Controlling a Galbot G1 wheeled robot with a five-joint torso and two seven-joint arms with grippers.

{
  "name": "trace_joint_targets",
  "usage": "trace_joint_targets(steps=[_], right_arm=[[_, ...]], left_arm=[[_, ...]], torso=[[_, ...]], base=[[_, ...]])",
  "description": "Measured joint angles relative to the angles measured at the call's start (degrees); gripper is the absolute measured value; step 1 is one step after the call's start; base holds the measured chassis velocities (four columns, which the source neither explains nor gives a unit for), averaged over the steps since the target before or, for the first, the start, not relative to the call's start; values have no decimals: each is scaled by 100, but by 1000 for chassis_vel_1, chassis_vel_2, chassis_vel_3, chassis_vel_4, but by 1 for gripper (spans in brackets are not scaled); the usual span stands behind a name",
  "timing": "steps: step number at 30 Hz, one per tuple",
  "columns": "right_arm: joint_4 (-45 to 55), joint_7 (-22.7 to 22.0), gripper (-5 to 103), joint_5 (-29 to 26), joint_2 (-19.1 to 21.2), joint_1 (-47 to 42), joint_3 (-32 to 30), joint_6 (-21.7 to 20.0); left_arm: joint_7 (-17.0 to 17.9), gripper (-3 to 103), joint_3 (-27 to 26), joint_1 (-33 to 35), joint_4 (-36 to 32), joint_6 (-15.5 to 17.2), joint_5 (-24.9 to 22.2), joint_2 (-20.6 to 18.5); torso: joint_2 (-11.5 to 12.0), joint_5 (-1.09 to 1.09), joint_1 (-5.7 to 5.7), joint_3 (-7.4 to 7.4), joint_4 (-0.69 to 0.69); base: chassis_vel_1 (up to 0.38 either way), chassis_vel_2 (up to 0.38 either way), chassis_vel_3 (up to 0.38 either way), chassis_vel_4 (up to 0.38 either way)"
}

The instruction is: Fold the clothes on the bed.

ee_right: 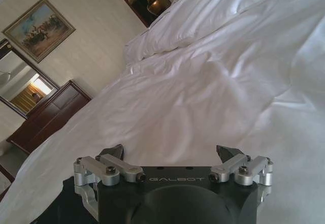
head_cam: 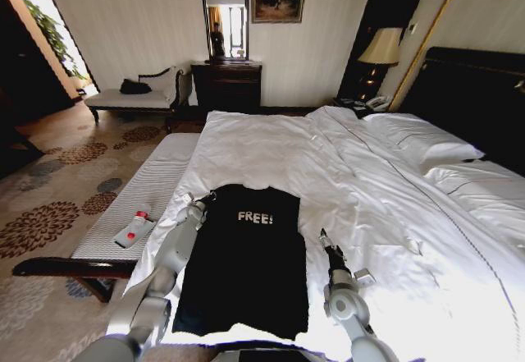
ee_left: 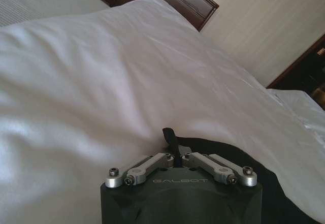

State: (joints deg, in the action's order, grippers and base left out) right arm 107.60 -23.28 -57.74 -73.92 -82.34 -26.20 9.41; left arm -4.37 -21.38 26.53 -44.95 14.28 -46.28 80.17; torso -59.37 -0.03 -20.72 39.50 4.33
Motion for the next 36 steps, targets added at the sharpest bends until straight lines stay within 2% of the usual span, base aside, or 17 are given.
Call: trace_joint_targets(steps=[8,12,13,17,26,28,29,32,36], right_arm=[[-359,-97,100,-284,373,679,144,-122],[-975,-97,100,-874,873,1566,427,-399],[-975,-97,100,-874,873,1566,427,-399],[-1669,369,100,-1454,1308,2281,786,-684],[-3018,1030,100,-1755,1430,3369,1503,-805],[-3417,1331,100,-2054,1405,3753,1685,-863],[-3417,1331,100,-2054,1405,3753,1685,-863],[-3928,1602,100,-2205,1285,4198,1913,-917],[-4206,1670,100,-2233,1130,4415,2074,-1011]], left_arm=[[0,2,0,-54,-75,-15,22,-16],[27,2,20,-116,-82,-15,76,-19],[27,2,20,-116,-82,-15,76,-19],[51,2,49,-177,-82,-8,106,-56],[152,2,57,-160,-257,37,118,-76],[179,2,63,-124,-347,58,118,-88],[179,2,63,-124,-347,58,118,-88],[205,2,72,-76,-450,84,121,-108],[217,2,55,-66,-487,96,119,-116]], torso=[[0,0,0,0,1],[0,1,-1,1,-2],[0,1,-1,1,-2],[0,0,-2,1,1],[1,2,-2,1,0],[1,0,-2,1,0],[1,0,-2,1,0],[1,-1,-2,0,-1],[1,0,-2,1,-1]], base=[[0,0,0,0],[0,0,0,0],[0,0,0,0],[0,0,0,0],[0,0,0,0],[0,0,0,0],[0,0,0,0],[0,0,0,0],[0,0,0,0]])
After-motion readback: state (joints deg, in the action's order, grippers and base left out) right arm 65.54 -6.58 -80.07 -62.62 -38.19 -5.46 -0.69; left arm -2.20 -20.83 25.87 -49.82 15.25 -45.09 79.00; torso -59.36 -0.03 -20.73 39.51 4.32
